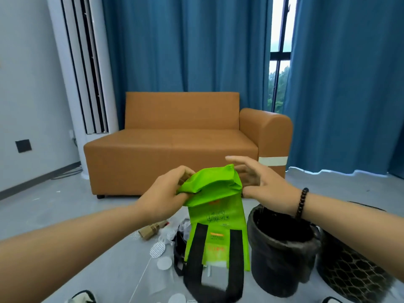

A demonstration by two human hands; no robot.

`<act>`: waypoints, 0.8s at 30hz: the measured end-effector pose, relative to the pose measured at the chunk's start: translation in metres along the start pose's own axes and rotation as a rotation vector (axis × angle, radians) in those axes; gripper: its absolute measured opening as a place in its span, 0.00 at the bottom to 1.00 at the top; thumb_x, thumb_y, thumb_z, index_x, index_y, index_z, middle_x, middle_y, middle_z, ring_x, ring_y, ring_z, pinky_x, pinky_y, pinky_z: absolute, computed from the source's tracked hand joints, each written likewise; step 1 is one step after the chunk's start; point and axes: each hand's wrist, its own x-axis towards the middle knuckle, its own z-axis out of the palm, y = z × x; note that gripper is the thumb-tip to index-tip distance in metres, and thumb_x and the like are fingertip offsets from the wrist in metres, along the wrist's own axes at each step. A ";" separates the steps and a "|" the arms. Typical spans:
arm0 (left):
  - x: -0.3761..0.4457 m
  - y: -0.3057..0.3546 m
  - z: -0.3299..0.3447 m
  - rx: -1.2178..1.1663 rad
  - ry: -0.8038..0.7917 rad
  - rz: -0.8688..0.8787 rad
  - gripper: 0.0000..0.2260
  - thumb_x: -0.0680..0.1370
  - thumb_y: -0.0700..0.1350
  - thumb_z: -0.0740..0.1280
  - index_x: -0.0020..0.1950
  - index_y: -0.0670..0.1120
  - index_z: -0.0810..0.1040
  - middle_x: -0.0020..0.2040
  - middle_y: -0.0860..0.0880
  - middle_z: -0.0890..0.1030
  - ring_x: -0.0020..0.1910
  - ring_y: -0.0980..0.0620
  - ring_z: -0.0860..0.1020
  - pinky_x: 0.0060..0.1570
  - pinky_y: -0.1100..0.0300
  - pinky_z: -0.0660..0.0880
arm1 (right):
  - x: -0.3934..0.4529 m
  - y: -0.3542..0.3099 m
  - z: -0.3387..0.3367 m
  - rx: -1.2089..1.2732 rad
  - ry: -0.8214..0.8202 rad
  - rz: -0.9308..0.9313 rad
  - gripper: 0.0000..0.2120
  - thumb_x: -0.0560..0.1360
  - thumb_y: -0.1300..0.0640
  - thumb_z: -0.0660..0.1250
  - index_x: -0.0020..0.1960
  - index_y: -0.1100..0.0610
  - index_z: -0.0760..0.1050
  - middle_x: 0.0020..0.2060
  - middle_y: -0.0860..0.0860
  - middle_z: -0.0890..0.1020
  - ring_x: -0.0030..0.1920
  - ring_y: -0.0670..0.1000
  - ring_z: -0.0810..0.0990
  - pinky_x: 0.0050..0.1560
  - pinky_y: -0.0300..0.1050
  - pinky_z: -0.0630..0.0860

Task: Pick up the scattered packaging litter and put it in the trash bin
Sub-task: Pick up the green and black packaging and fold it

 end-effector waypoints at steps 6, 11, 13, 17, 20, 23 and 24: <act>0.007 -0.037 0.003 0.212 -0.061 0.108 0.18 0.71 0.35 0.62 0.57 0.51 0.72 0.51 0.53 0.76 0.51 0.54 0.76 0.51 0.51 0.74 | 0.016 0.037 0.017 -0.355 0.016 -0.253 0.20 0.70 0.52 0.69 0.61 0.46 0.71 0.57 0.44 0.76 0.58 0.44 0.76 0.58 0.46 0.75; 0.009 -0.053 0.008 0.288 -0.107 0.131 0.16 0.70 0.39 0.60 0.56 0.50 0.73 0.50 0.55 0.77 0.48 0.55 0.75 0.48 0.55 0.73 | 0.023 0.063 0.029 -0.351 0.051 -0.306 0.18 0.70 0.56 0.70 0.59 0.48 0.73 0.52 0.44 0.75 0.46 0.48 0.79 0.43 0.44 0.79; 0.007 -0.055 0.012 0.275 -0.105 0.137 0.16 0.70 0.39 0.59 0.55 0.50 0.74 0.48 0.57 0.78 0.47 0.56 0.76 0.47 0.56 0.73 | 0.020 0.070 0.032 -0.355 0.062 -0.355 0.20 0.72 0.56 0.68 0.62 0.46 0.72 0.51 0.46 0.75 0.44 0.48 0.78 0.42 0.43 0.78; -0.003 -0.048 0.026 0.122 -0.075 0.114 0.15 0.69 0.38 0.60 0.53 0.52 0.74 0.46 0.61 0.77 0.46 0.63 0.75 0.44 0.64 0.73 | 0.010 0.073 0.035 -0.309 0.122 -0.449 0.20 0.72 0.58 0.67 0.63 0.52 0.76 0.47 0.53 0.74 0.45 0.50 0.77 0.38 0.41 0.78; -0.013 -0.042 0.034 -0.131 -0.063 -0.023 0.13 0.72 0.41 0.65 0.56 0.50 0.74 0.50 0.55 0.79 0.50 0.55 0.78 0.46 0.59 0.76 | 0.004 0.067 0.033 -0.335 0.159 -0.517 0.20 0.70 0.64 0.72 0.61 0.55 0.77 0.46 0.56 0.75 0.44 0.51 0.77 0.39 0.37 0.76; -0.021 -0.038 0.035 -0.428 -0.125 -0.140 0.19 0.71 0.40 0.70 0.61 0.48 0.72 0.54 0.48 0.79 0.55 0.47 0.79 0.53 0.51 0.78 | -0.002 0.057 0.032 -0.355 0.165 -0.574 0.19 0.70 0.66 0.73 0.59 0.56 0.78 0.46 0.56 0.75 0.44 0.52 0.78 0.40 0.39 0.77; -0.023 -0.038 0.033 -0.477 -0.132 -0.152 0.22 0.70 0.39 0.71 0.61 0.48 0.71 0.55 0.47 0.79 0.56 0.46 0.79 0.53 0.51 0.78 | -0.005 0.054 0.032 -0.361 0.164 -0.584 0.19 0.70 0.66 0.73 0.59 0.56 0.79 0.46 0.56 0.75 0.44 0.51 0.78 0.40 0.37 0.76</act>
